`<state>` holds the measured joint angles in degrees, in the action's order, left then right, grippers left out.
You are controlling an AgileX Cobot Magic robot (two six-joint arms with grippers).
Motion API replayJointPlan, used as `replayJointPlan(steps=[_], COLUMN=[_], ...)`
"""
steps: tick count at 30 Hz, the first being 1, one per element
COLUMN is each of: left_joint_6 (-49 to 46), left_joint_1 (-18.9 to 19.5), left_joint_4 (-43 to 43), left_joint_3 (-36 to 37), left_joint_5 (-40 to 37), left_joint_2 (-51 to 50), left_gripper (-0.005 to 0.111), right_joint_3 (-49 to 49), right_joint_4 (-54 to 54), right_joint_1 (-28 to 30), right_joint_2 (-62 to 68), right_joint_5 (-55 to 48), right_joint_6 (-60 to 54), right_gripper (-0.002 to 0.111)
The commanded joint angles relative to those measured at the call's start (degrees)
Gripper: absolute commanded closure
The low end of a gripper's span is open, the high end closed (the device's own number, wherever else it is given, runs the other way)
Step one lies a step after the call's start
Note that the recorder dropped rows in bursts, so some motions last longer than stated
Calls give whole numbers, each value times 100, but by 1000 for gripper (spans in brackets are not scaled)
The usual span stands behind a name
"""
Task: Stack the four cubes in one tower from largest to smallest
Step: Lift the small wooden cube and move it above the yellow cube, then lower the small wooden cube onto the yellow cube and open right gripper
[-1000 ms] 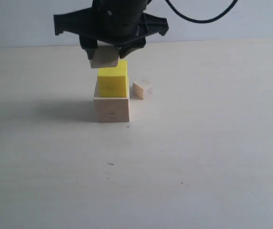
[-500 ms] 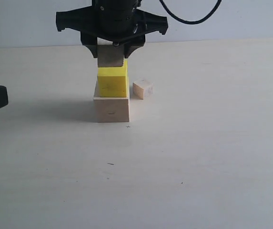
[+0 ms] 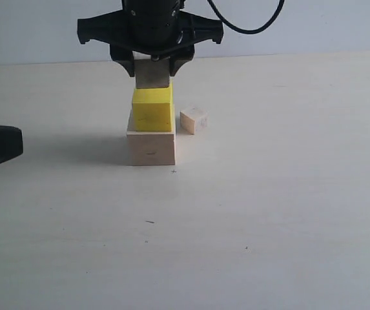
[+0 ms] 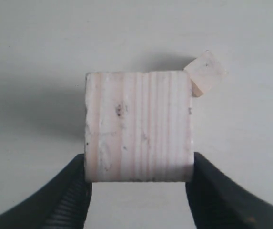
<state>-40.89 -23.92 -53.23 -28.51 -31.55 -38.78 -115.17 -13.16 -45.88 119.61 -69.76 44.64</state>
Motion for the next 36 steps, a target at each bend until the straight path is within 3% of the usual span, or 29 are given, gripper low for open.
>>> replayJointPlan(steps=[1, 36], left_joint_6=[62, 86], left_joint_1=[-36, -137], left_joint_4=[14, 43], left_joint_3=[27, 27], left_joint_5=[64, 71], left_joint_2=[21, 21], left_gripper=[107, 107], right_joint_3=[-70, -70], right_joint_4=[-49, 13], right_joint_1=[-7, -7], right_joint_2=[70, 189], right_joint_5=[-20, 221], right_joint_6=[95, 191], right_gripper=[108, 108])
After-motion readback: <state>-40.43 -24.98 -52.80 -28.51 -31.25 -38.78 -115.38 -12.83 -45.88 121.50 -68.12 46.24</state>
